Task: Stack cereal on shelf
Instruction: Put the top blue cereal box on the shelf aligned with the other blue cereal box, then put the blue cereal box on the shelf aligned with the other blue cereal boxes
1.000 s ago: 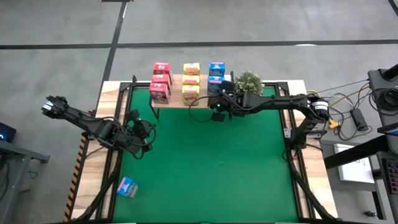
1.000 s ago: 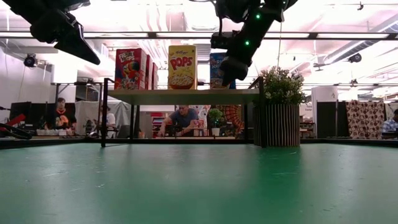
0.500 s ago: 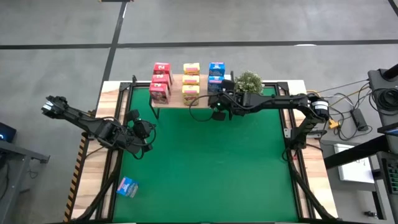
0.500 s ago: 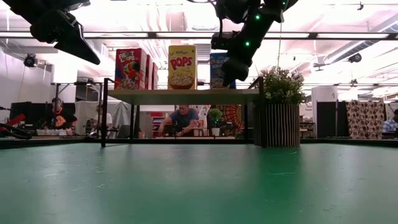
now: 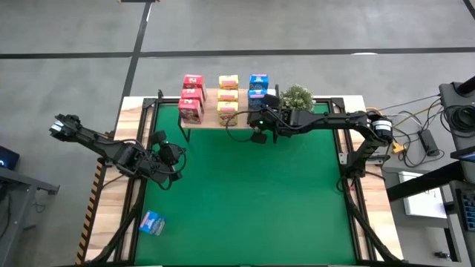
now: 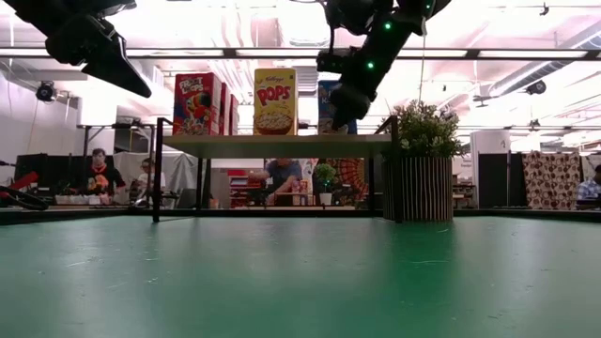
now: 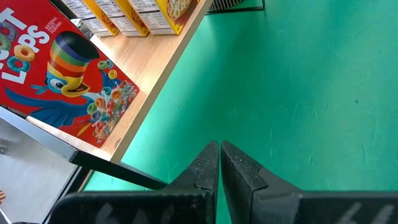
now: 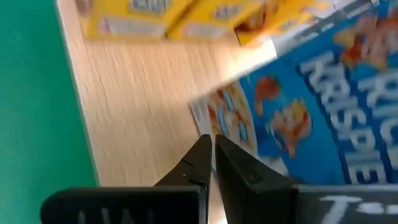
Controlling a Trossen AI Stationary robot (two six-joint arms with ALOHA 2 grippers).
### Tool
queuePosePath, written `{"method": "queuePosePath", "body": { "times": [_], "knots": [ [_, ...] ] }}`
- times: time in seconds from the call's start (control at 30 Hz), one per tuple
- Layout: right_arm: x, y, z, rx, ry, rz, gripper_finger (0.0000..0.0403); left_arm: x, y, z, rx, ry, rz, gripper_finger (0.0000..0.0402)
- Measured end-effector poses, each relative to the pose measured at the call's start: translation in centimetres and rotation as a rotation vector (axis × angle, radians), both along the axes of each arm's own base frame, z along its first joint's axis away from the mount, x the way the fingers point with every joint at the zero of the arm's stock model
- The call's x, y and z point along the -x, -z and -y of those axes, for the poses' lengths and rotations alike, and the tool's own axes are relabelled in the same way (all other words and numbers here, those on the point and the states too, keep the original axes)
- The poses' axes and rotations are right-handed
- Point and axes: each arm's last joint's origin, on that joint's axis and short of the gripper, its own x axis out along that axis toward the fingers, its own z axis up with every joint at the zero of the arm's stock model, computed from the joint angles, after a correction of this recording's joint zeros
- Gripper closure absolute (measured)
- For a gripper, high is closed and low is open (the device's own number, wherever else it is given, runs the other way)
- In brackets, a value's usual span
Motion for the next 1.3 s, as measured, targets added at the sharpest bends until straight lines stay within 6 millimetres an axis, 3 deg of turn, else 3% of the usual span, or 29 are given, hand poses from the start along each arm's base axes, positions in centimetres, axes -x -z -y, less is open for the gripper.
{"method": "queuePosePath", "body": {
  "times": [0.37, 1.0, 1.13, 1.3],
  "knots": [
    [-0.8, -0.9, 0.3, 0.027, -0.012, 0.131, 0.039, 0.0, 0.0, 0.0, 0.0, 0.0, 0.0, 0.0402],
    [-0.7, -1.0, 0.9, 0.035, 0.007, 0.136, 0.039, 0.0, 0.0, 0.0, -0.001, 0.0, 0.0, 0.0402],
    [-1.0, -1.3, -0.1, 0.031, -0.017, 0.137, 0.039, 0.0, 0.0, 0.0, -0.001, 0.0, 0.0, 0.0402],
    [-1.1, -3.0, -2.6, 0.025, -0.074, 0.189, 0.039, 0.0, 0.0, 0.0, -0.001, 0.0, 0.0, 0.0402]
  ]
}}
